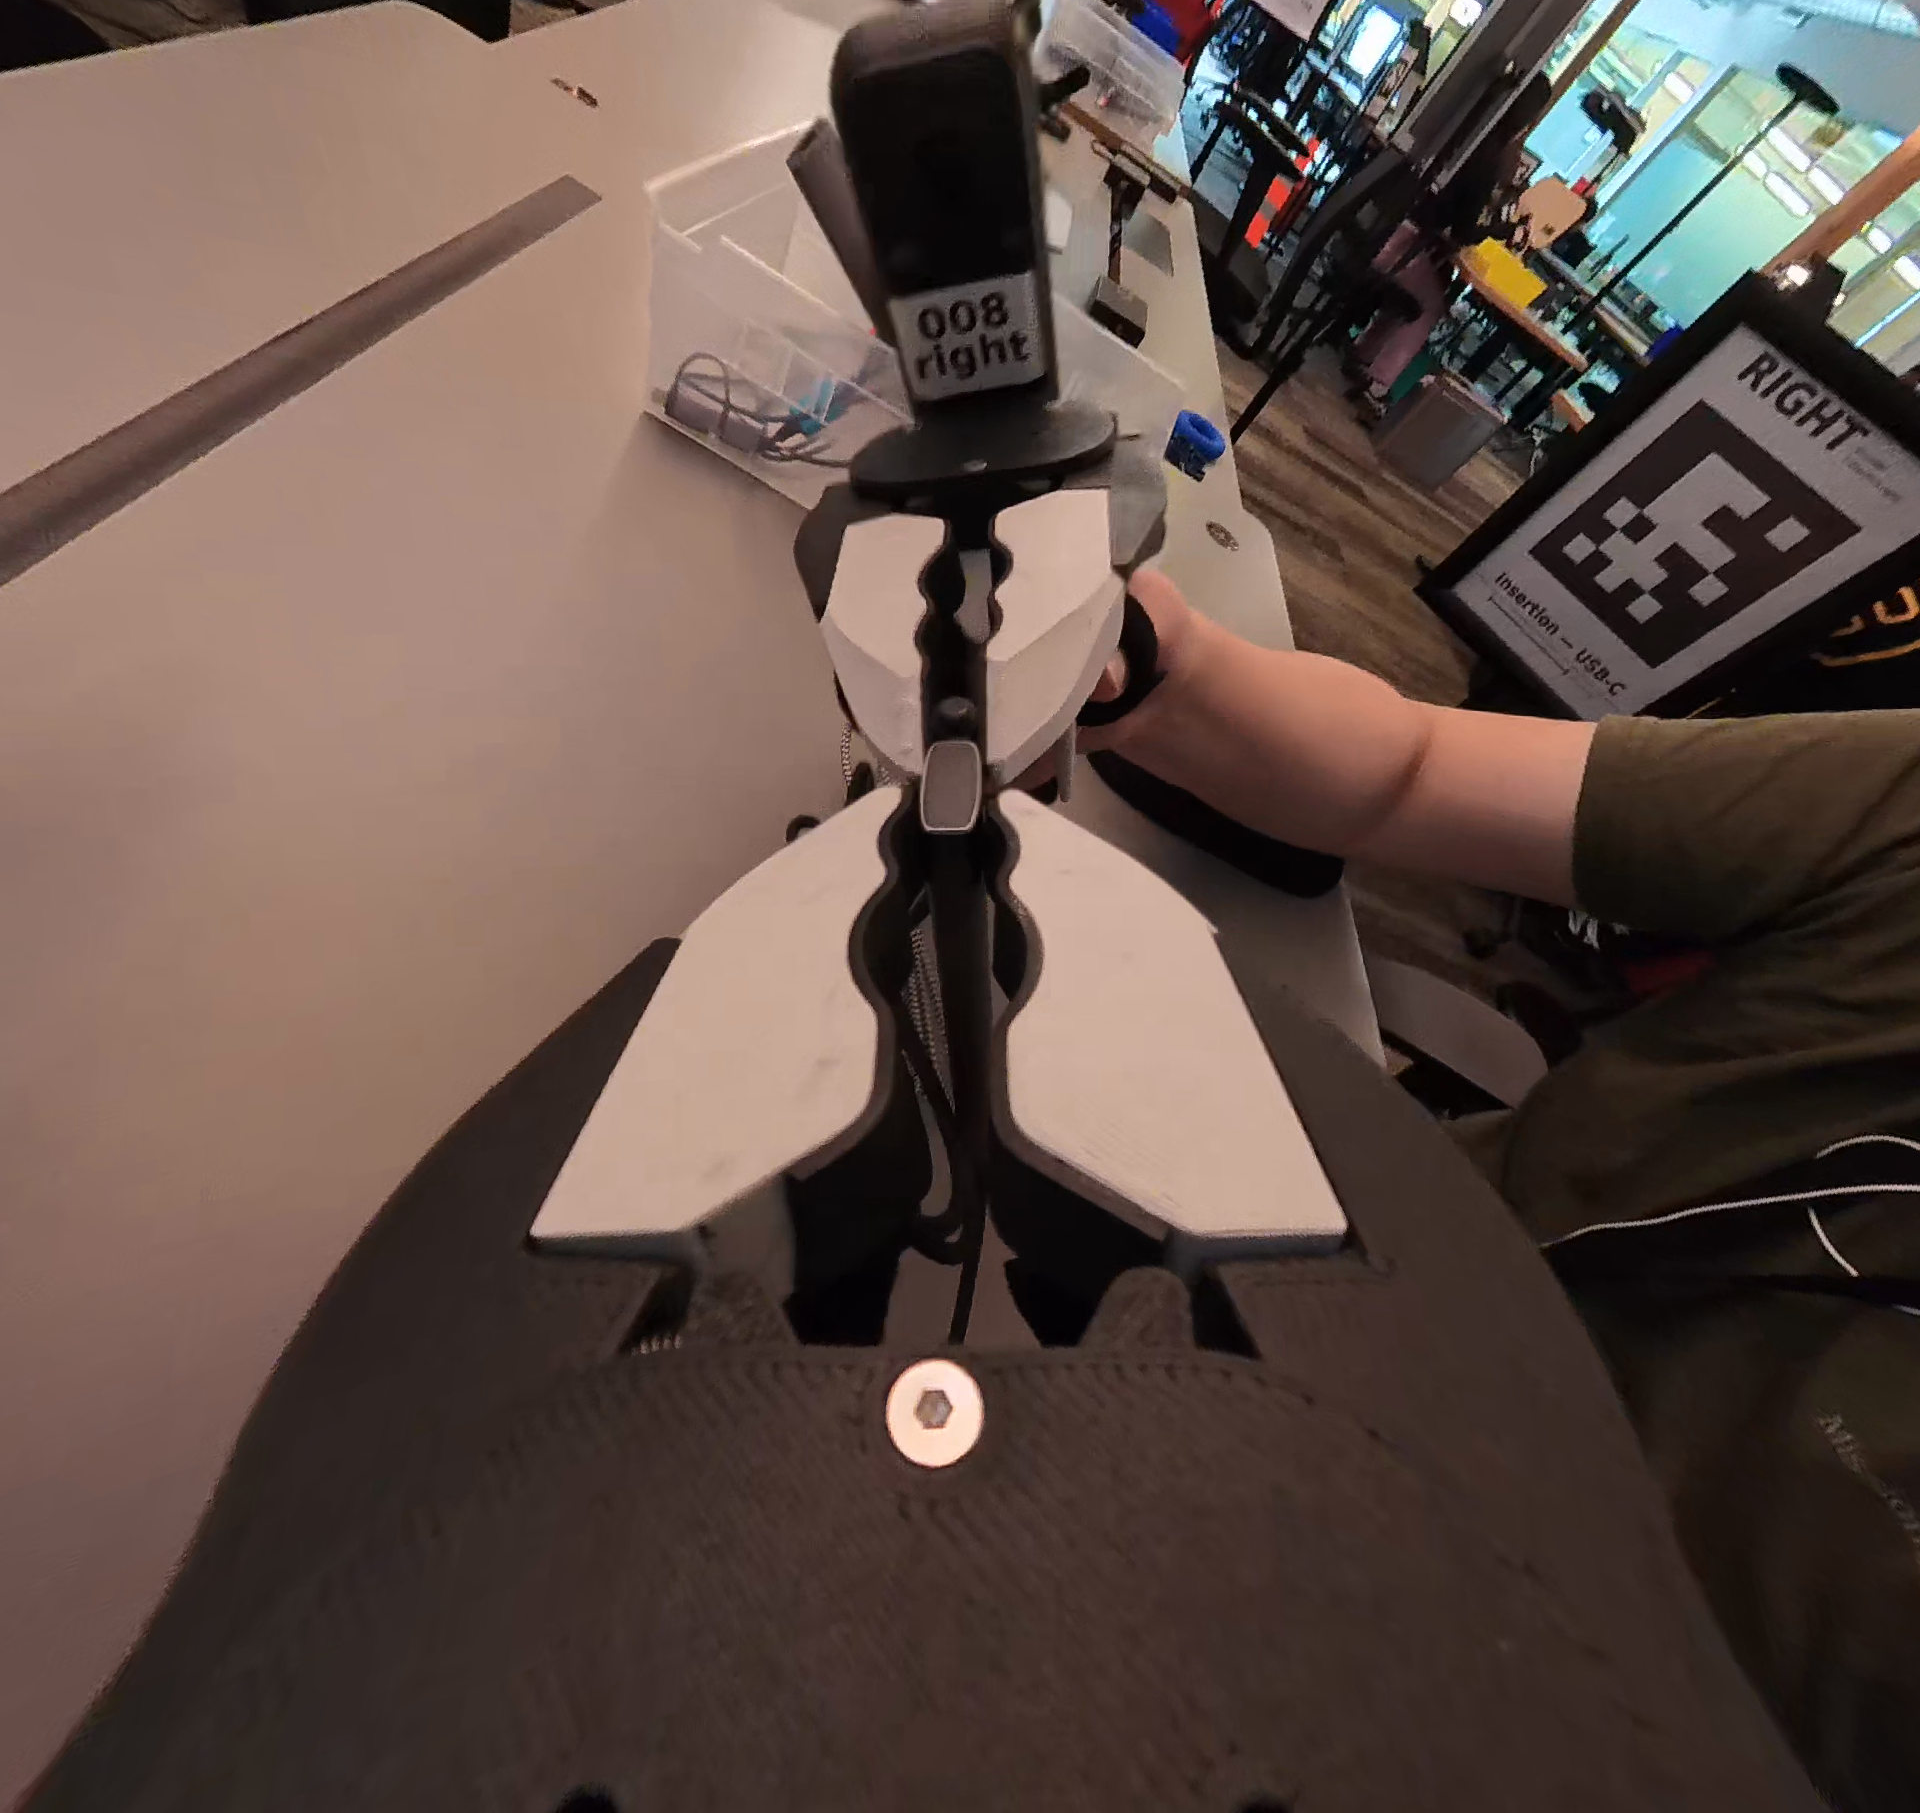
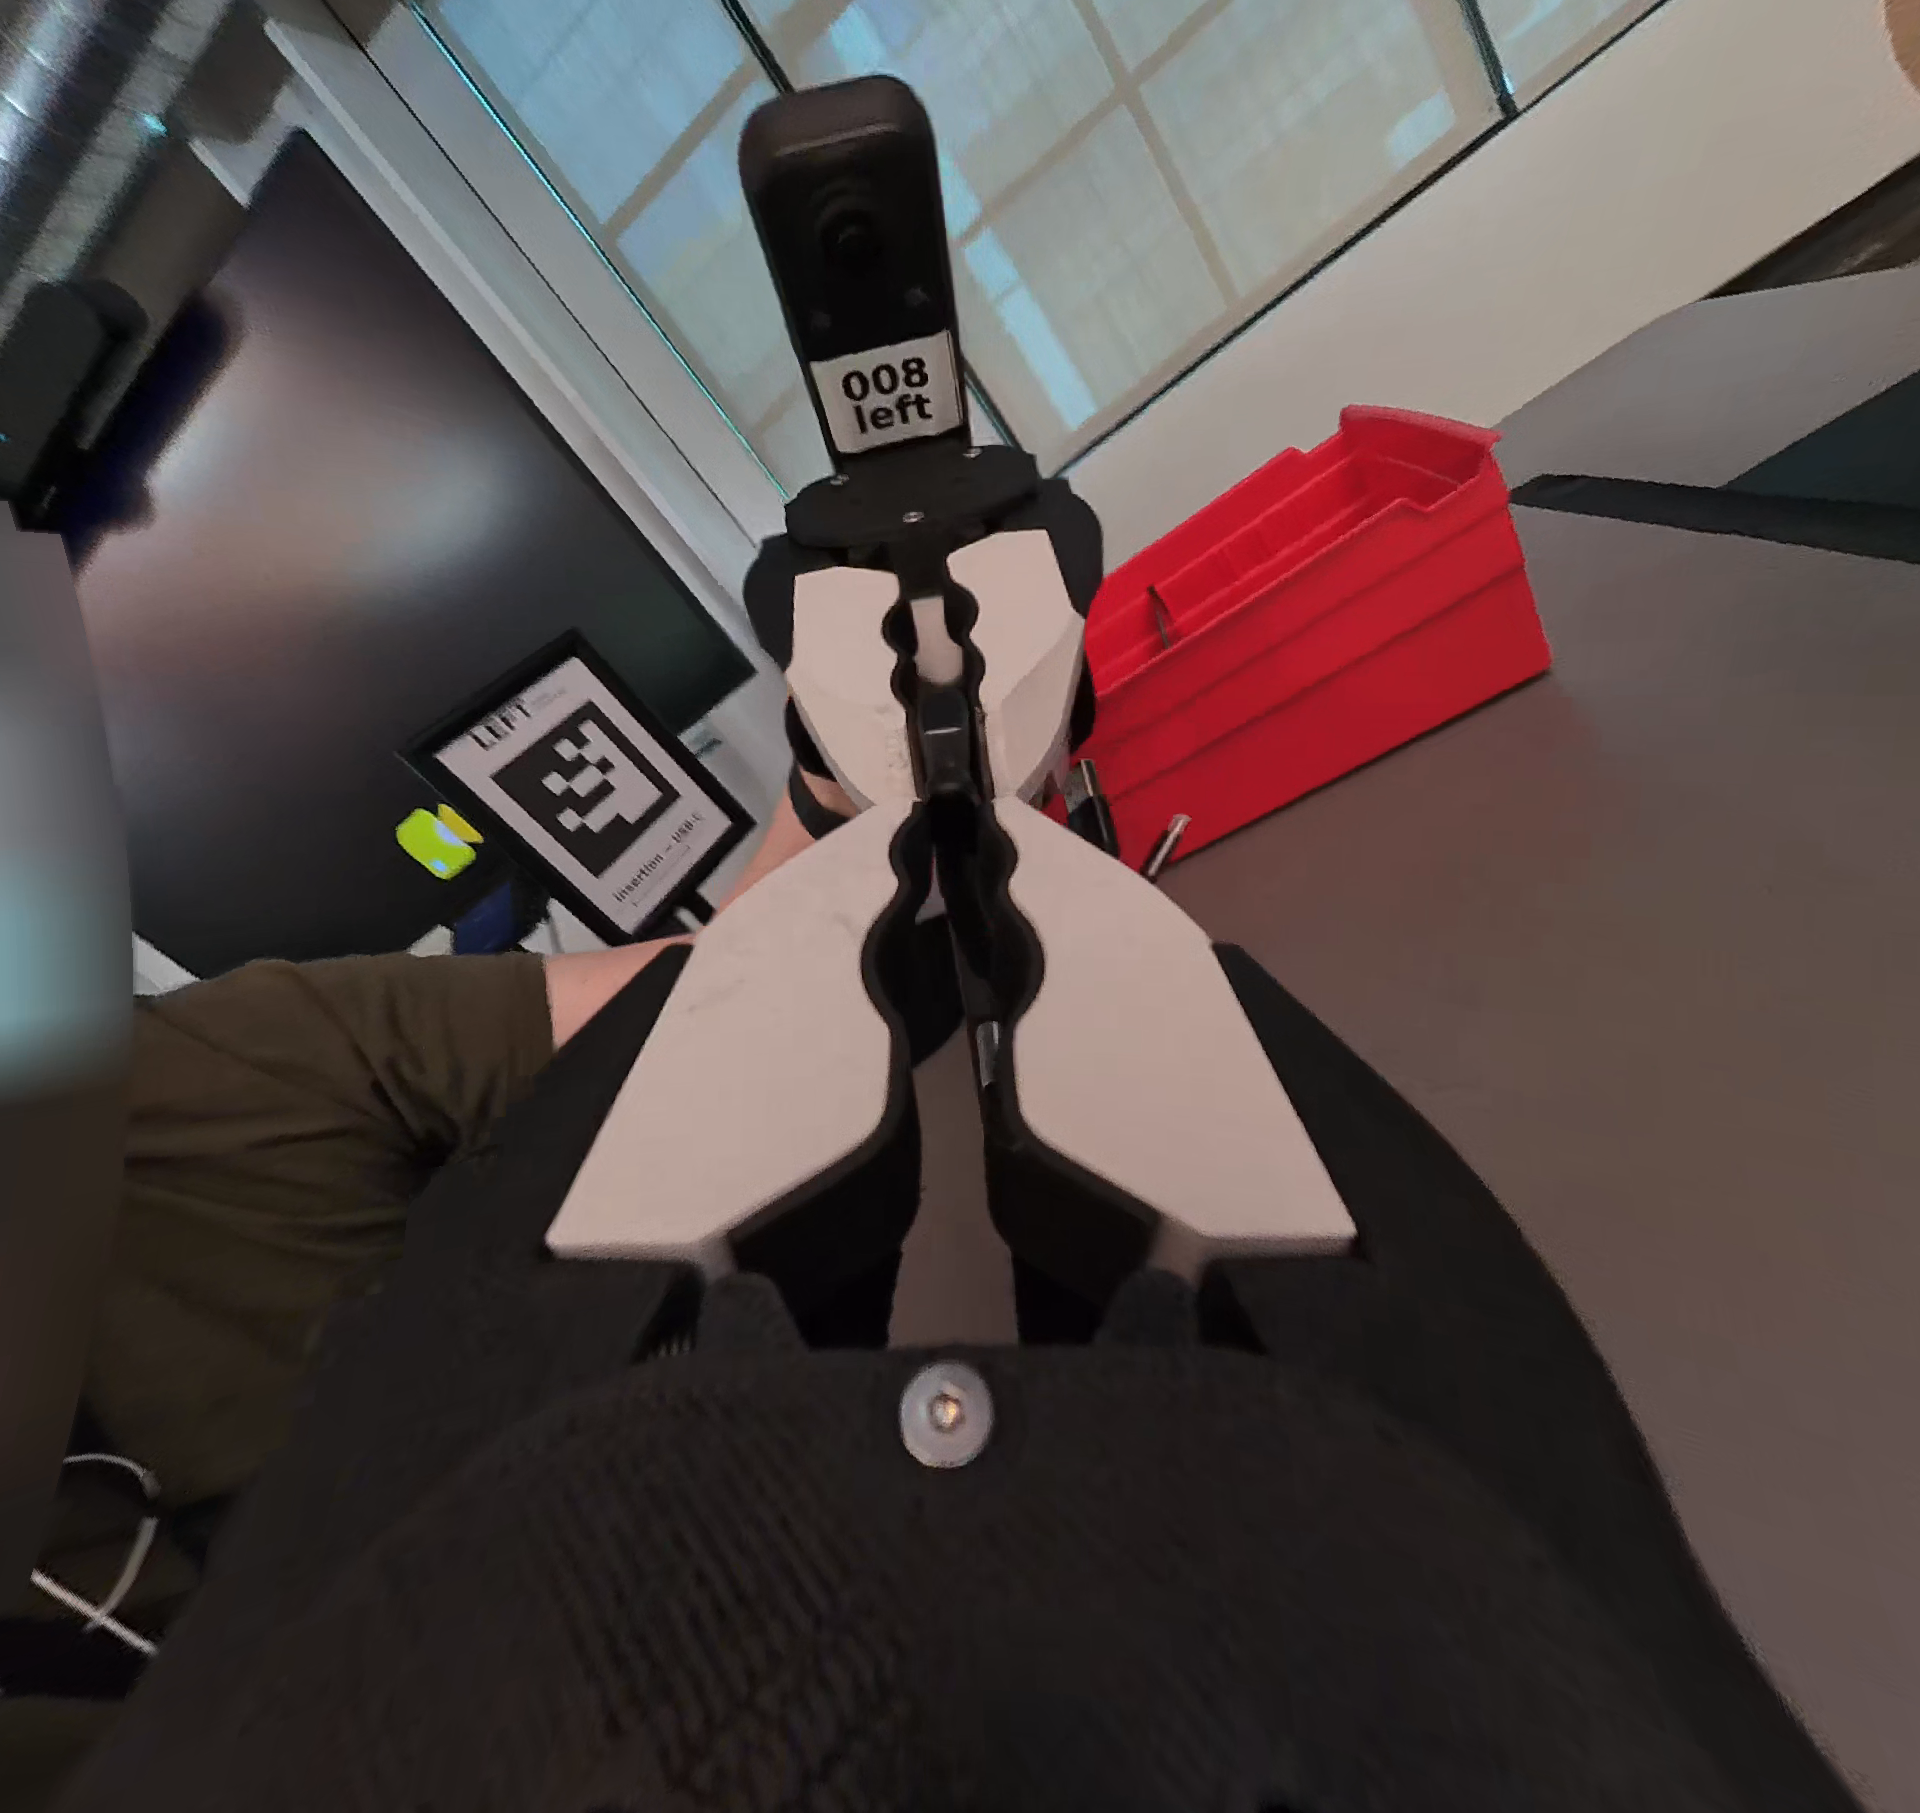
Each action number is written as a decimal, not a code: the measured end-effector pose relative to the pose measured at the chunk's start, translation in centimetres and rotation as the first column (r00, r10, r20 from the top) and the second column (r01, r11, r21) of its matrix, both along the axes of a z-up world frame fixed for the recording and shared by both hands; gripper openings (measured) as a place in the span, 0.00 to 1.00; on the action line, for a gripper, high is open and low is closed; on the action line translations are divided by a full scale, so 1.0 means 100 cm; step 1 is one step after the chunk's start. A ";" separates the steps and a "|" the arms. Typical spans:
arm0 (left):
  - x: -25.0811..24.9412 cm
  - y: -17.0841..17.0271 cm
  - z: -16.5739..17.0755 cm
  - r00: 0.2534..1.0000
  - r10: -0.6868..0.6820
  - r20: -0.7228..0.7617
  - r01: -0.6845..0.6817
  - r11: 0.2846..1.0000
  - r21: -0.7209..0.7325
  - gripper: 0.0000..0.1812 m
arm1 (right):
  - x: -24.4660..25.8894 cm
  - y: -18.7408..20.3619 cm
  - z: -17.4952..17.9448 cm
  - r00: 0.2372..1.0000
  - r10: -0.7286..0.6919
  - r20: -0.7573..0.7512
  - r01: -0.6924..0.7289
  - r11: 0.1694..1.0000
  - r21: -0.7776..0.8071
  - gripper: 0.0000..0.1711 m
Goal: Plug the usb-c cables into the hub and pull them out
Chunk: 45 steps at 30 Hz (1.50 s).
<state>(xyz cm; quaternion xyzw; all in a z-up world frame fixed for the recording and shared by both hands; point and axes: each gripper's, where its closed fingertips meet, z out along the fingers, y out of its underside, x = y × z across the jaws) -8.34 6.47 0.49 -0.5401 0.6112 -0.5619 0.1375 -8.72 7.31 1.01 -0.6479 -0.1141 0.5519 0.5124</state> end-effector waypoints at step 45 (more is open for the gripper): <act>-0.015 0.000 -0.019 0.988 -0.062 -0.139 0.067 0.997 0.037 0.05 | -0.008 -0.007 -0.023 0.990 0.074 0.124 -0.071 0.997 -0.026 0.05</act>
